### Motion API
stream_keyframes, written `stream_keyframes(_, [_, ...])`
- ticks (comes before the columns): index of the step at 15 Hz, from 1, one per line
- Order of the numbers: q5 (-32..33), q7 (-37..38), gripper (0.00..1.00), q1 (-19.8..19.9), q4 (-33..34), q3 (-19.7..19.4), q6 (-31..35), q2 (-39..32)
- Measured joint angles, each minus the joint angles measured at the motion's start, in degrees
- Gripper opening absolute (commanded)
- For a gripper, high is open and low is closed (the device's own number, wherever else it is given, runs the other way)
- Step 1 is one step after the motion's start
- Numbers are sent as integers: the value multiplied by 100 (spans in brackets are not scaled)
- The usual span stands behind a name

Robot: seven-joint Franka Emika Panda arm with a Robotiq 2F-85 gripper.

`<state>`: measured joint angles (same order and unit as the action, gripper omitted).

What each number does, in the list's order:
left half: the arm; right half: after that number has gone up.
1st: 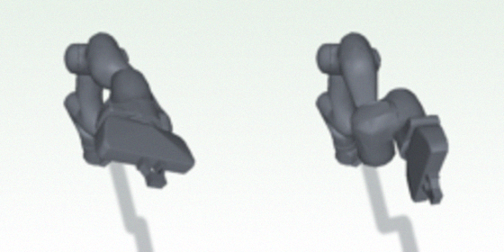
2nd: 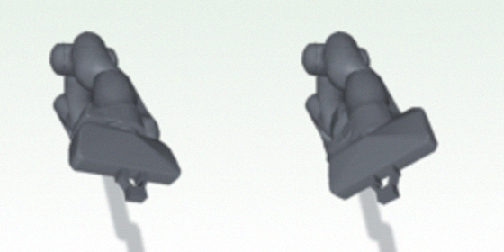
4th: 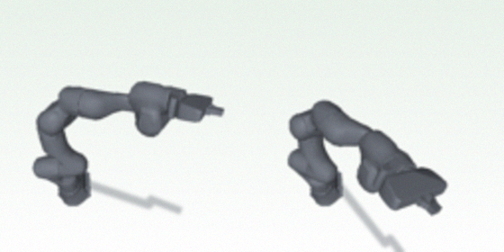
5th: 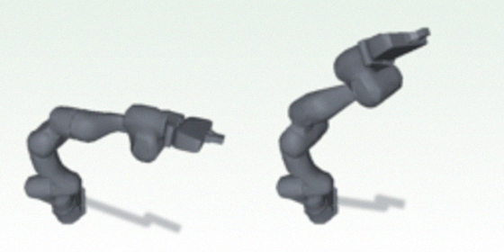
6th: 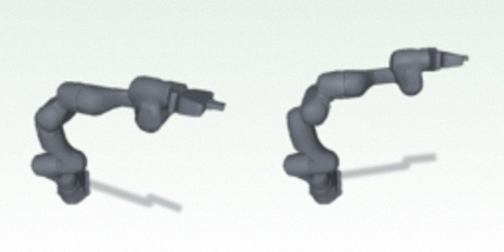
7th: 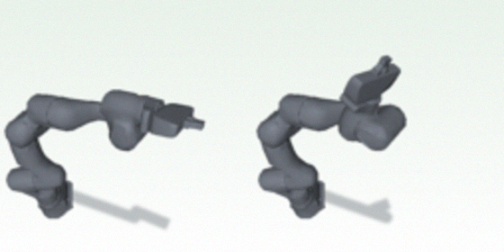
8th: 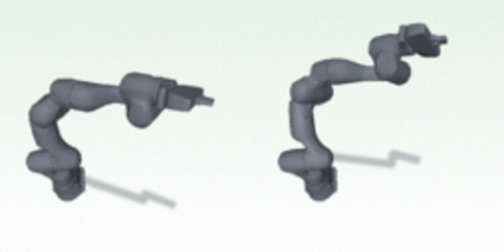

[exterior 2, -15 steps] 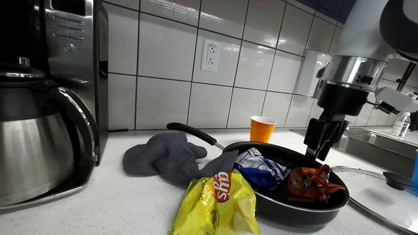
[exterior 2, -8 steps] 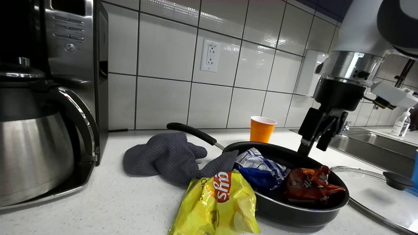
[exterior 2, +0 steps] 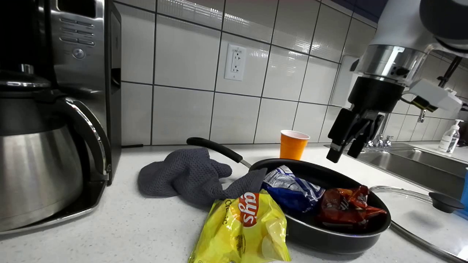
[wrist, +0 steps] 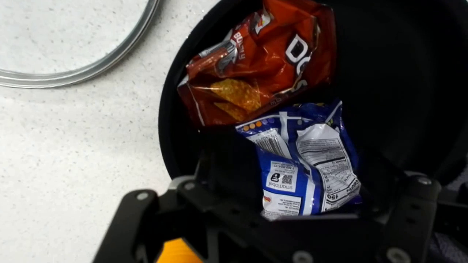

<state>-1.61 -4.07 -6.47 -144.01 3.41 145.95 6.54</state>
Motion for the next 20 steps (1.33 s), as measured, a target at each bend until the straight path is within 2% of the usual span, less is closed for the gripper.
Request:
stream_keyframes(12, [-300,-241,100,-510,295,328,-1,74])
stream_keyframes(20, [-342,-1036,100,-923,348,650,-6,27])
